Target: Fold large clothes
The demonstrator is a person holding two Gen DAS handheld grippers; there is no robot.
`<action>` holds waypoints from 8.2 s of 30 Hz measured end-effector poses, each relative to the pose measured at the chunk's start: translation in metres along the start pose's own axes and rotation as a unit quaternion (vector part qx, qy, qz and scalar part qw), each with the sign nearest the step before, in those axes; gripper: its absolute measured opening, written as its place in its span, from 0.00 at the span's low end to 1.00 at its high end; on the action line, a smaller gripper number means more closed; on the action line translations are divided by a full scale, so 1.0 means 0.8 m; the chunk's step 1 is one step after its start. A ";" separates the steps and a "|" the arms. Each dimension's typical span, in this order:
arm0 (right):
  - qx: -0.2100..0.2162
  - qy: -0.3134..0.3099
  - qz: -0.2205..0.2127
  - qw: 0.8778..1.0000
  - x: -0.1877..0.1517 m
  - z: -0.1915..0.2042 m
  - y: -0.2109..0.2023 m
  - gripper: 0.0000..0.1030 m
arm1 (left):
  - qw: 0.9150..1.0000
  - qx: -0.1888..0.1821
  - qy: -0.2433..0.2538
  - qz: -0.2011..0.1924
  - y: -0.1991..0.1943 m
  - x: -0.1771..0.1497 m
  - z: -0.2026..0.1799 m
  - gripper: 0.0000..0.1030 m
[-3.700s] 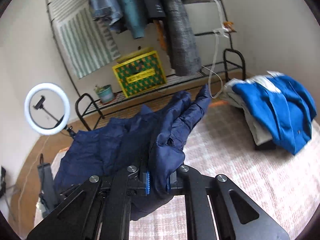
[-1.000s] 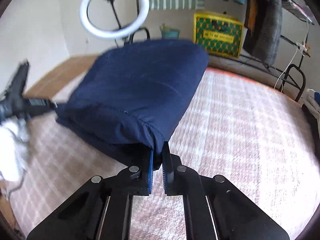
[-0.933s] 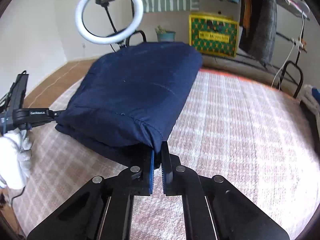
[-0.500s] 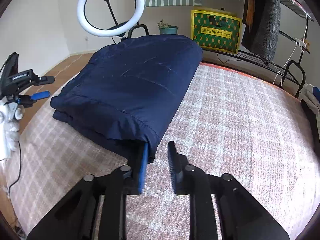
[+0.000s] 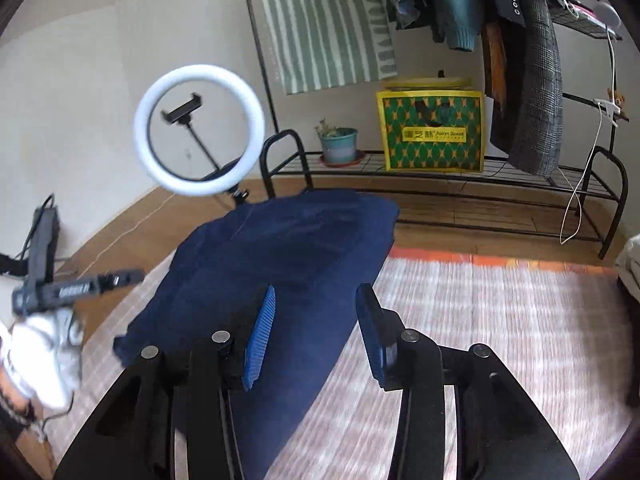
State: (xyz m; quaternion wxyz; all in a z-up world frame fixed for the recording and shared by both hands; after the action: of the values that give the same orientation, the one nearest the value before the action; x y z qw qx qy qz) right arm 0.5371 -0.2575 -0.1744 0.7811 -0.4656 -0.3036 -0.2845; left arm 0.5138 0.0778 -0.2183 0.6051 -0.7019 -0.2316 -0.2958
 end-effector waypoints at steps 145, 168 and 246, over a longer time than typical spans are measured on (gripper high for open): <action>-0.138 -0.021 0.000 0.990 0.110 -0.373 -0.406 0.18 | 0.946 -0.317 0.061 0.021 -0.022 0.101 -0.658 0.12; -0.449 -0.050 0.070 0.889 0.073 -0.559 -0.315 0.45 | 0.976 -0.204 0.049 0.064 0.129 0.086 -0.731 0.58; -0.289 0.026 -0.226 0.930 -0.086 -0.071 -0.717 0.99 | 0.949 -0.115 0.227 -0.187 -0.568 -0.139 -0.548 1.00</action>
State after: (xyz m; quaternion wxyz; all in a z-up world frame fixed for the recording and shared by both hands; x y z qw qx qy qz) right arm 0.0869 -0.5294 0.0711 0.5355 -0.5825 -0.2854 -0.5408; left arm 0.0642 -0.2783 0.0688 0.4905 -0.6255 -0.1798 -0.5796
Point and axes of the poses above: each gripper's, at about its wrist camera, not at the fingertips, and y roughly the way its jaws point, z to its left, x to its top, the point moved 2 cm from there along y, roughly the way its jaws point, and after that the axes turned 11 degrees about y, right-handed, at the moved point
